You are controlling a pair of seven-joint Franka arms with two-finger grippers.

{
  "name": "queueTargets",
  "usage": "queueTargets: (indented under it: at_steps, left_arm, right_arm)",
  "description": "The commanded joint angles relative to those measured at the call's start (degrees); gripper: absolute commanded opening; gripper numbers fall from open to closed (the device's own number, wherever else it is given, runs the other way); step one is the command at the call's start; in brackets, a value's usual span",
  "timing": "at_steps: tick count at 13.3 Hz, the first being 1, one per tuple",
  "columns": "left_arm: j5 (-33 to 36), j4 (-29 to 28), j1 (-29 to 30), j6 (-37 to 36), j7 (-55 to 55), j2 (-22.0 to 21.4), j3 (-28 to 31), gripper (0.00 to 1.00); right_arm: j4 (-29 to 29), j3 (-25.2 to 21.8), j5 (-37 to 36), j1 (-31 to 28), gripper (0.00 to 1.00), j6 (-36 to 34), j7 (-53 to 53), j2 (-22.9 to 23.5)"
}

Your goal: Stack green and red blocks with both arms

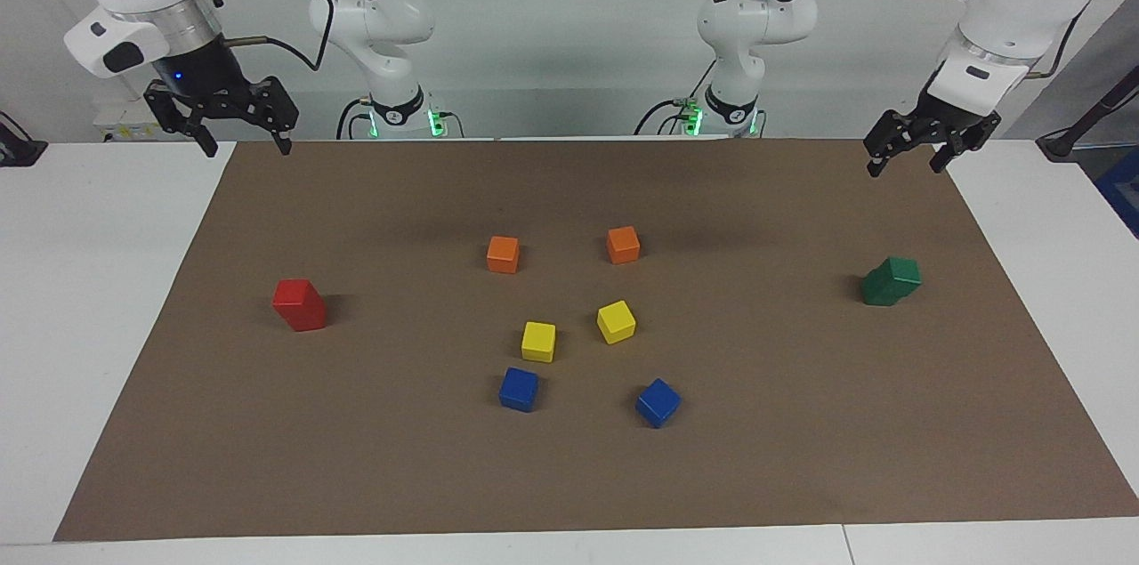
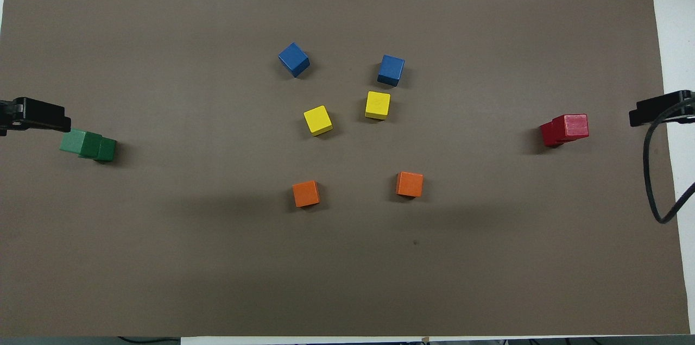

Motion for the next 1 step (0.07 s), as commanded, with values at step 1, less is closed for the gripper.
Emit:
queueTargets:
  at_steps: [1]
  left_arm:
    - [0.1, -0.3, -0.7, -0.1, -0.5, -0.9, 0.5, 1.0]
  right_arm:
    - [-1.2, 0.4, 0.1, -0.1, 1.0, 0.1, 1.2, -0.6]
